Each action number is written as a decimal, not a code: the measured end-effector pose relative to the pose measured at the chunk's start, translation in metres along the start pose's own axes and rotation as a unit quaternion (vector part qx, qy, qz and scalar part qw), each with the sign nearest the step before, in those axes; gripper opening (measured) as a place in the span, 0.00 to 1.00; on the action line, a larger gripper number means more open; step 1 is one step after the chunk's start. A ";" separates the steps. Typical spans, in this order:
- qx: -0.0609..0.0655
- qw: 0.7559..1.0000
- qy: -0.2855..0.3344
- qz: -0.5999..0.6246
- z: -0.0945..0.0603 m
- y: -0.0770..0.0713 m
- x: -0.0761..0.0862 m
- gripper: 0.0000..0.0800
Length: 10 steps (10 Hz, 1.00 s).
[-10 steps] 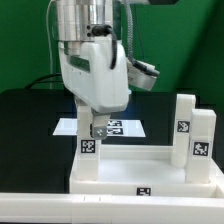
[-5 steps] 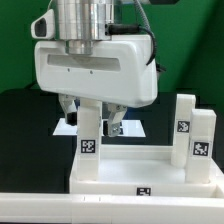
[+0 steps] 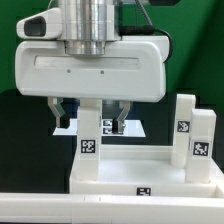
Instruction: Assemble desk
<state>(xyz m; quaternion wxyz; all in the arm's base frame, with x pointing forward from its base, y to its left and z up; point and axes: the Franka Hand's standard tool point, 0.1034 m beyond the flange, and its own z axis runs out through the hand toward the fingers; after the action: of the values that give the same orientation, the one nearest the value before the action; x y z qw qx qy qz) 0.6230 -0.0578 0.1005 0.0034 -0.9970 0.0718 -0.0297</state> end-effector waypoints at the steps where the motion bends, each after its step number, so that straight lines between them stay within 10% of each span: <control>1: -0.004 1.000 -0.001 -0.030 0.000 0.000 0.000 0.81; 4: -0.008 0.996 -0.002 -0.087 0.000 0.002 0.000 0.78; 7: -0.007 0.997 -0.001 -0.080 0.000 0.001 0.000 0.36; 10: -0.006 0.998 -0.001 -0.056 0.000 0.001 0.000 0.36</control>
Offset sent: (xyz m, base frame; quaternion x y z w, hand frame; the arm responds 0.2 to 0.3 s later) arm 0.0000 0.0000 0.0000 0.0000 0.0000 -0.1296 0.9916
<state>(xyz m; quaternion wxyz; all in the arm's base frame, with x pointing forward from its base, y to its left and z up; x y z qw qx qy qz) 0.6228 -0.0591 0.1005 -0.0044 -0.9995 0.0164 -0.0280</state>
